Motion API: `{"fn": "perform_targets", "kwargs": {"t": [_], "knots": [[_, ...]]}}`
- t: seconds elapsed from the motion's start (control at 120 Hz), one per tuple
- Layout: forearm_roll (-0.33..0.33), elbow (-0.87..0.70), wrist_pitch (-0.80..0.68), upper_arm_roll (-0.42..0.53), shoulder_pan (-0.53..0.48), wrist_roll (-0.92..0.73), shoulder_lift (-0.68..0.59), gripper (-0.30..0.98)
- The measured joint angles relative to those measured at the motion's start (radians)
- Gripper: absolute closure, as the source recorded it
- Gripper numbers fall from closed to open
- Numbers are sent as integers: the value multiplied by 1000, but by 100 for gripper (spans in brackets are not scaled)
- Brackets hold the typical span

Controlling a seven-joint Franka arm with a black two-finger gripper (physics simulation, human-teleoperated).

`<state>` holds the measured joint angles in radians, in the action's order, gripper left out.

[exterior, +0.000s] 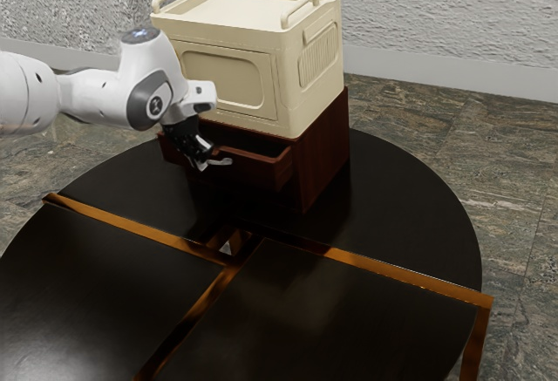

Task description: Push the drawer handle with one arm to close the drawer

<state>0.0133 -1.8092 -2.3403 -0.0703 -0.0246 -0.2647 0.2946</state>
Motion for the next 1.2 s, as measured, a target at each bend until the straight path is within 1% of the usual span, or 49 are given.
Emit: {"fn": "perform_targets", "kwargs": {"t": [0.292,0.758,0.825,0.867,0.883,0.917,0.958,0.983,1.017,1.083,1.2], "knots": [[46,153,-7,11,-10,-31,125,67],[57,252,-7,50,-49,-82,201,67],[58,256,-7,53,-52,-88,205,70],[75,208,-8,53,-51,-91,175,68],[92,156,-10,53,-51,-92,143,67],[129,6,-16,53,-51,-93,41,63],[164,-143,-12,53,-51,-88,-88,56],[180,-198,11,53,-50,-79,-158,50],[196,-235,57,54,-50,-61,-232,43],[216,-174,188,53,-45,-20,-313,32],[204,74,411,67,-40,47,-326,18]]}}
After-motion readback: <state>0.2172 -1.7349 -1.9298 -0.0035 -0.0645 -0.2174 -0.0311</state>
